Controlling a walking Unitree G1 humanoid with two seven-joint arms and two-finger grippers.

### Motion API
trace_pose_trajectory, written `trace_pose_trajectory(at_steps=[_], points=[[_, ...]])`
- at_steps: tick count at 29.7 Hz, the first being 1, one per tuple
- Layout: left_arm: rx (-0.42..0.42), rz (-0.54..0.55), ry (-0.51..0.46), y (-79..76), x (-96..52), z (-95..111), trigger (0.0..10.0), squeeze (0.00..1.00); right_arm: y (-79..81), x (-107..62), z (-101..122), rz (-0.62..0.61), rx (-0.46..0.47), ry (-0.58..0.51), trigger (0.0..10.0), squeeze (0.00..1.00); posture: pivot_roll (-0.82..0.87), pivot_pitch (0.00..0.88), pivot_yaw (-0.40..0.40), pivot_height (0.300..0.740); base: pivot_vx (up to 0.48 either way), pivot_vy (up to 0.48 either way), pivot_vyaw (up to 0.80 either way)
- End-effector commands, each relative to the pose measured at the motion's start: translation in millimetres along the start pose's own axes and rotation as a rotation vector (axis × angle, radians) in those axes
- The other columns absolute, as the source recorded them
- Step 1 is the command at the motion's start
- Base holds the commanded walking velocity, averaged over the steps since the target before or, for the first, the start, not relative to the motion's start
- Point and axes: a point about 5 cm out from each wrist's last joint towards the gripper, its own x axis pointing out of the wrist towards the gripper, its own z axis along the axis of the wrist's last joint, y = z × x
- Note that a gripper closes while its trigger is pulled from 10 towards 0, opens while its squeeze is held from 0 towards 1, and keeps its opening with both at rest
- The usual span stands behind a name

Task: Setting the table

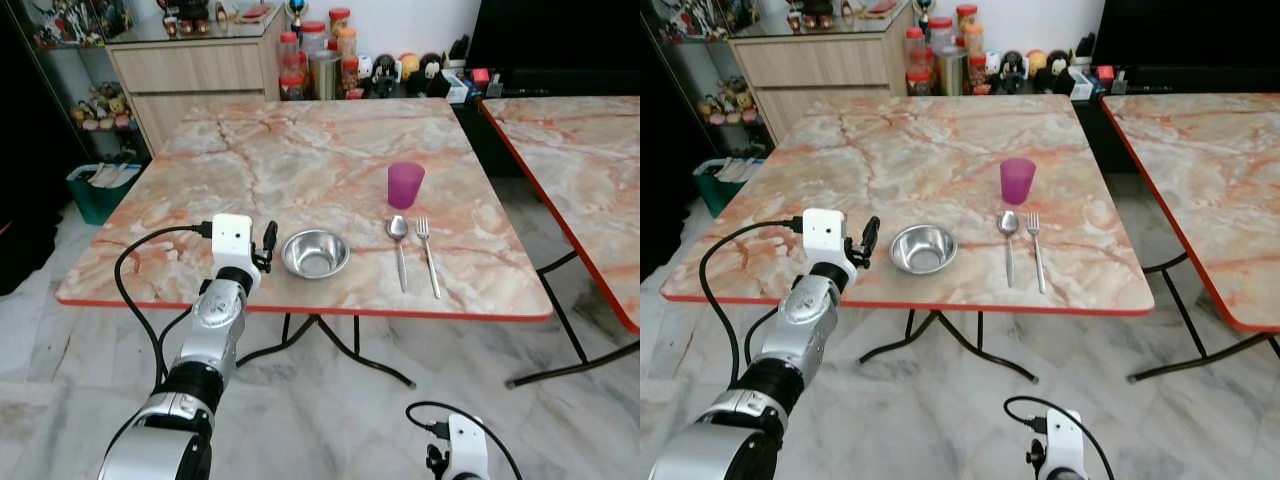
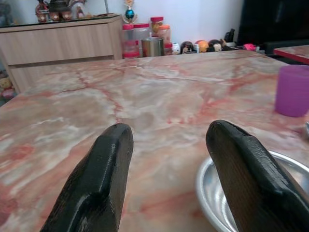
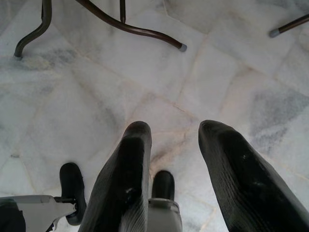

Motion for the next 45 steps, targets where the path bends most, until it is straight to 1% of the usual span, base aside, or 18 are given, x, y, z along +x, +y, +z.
trace_pose_trajectory(at_steps=[1, 8, 41, 44, 45], points=[[0.002, 0.022, -0.001, 3.3, -0.2, 1, 10.0, 0.00, 4.3, 1.3, 5, 0.008, 0.005, -0.017, 10.0, 0.00, 0.04, 0.000, 0.050, 0.740, 0.262, 0.000, 0.00], [0.007, 0.018, -0.014, 3.3, 1.9, 5, 10.0, 0.00, 2.9, 1.3, 6, 0.006, 0.005, -0.016, 10.0, 0.00, 0.04, 0.000, 0.046, 0.740, 0.282, 0.000, 0.00], [-0.002, 0.024, 0.004, 3.5, -0.8, 1, 10.0, 0.00, 0.7, 1.0, 5, -0.006, 0.016, -0.015, 10.0, 0.00, 0.04, 0.000, 0.046, 0.740, 0.295, 0.000, 0.00], [-0.063, 0.022, 0.028, 5.9, -3.3, -4, 10.0, 0.00, 1.6, 1.0, 4, -0.003, 0.010, -0.013, 10.0, 0.00, 0.04, 0.000, 0.048, 0.740, 0.287, 0.000, 0.00], [-0.108, 0.013, 0.043, 5.6, -4.2, -6, 10.0, 0.00, 2.1, 1.1, 5, 0.001, 0.004, -0.013, 10.0, 0.00, 0.04, 0.000, 0.050, 0.740, 0.247, 0.000, 0.00]])
